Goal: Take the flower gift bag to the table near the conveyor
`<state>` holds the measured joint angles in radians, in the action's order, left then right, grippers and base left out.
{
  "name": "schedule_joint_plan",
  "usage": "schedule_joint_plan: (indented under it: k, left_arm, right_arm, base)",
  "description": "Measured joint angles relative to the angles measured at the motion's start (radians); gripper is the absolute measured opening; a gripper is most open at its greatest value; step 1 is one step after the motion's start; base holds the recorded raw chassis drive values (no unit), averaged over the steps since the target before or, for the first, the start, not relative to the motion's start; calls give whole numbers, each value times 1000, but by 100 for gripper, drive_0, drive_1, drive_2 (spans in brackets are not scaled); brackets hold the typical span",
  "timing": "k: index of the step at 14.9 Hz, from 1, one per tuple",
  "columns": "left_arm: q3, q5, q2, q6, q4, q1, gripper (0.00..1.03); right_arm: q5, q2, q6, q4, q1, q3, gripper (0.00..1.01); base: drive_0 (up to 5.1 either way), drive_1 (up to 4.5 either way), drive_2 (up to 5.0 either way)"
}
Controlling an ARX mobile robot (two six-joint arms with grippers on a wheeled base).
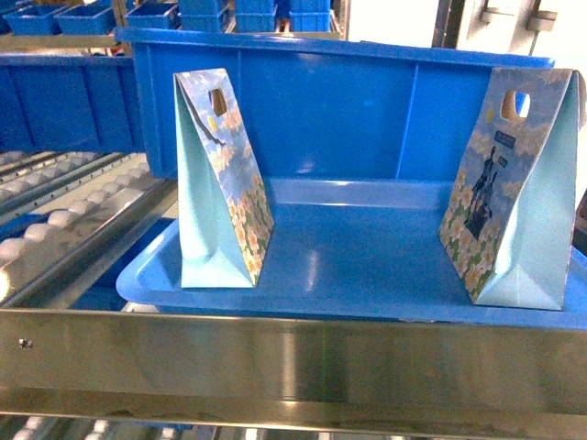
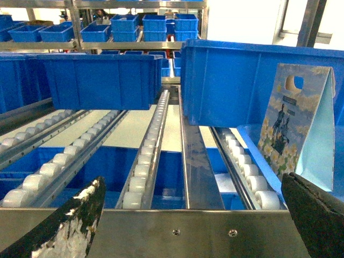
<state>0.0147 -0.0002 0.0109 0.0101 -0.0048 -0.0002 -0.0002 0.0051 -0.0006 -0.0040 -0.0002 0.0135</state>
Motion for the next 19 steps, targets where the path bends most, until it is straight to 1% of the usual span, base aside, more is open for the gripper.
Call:
schedule_joint_plan:
  k: [11,12,13,14,15,16,17,18,19]
  left_arm:
    - [0,0,0,0,2,-3,98]
    - [0,-8,8,-3,51,-18,98]
    - [0,7,47,-7,124,-15,98]
    - [0,15,129,-6,204,3,98]
    - [0,39,216,-6,299,26,98]
    - [3,74,335,8,416,58,98]
    - [37,111,496,11,542,81,98]
    - [101,137,615,13,623,88,98]
    - [192,163,734,17,682,86,98]
  right_arm:
    - [0,0,0,0,0,0,98]
    - [-11,16,0,18,-1,0,98]
    - [-32,65,0,87,-16,0,98]
    - [-24,146,0,161,-18,1,98]
    - [-19,244,0,266,4,5,98]
    - [-15,378,2,383,41,24,98]
    - [-11,526,6,512,56,72,98]
    - [-7,626,10,589,67,119,98]
    - [-7,725,16,632,76,172,98]
  base:
    - [0,0,0]
    - [0,0,0]
    - [0,0,0]
    - [0,0,0]
    - [0,0,0]
    - [0,0,0]
    - [0,0,0]
    - [0,0,0]
    - [0,0,0]
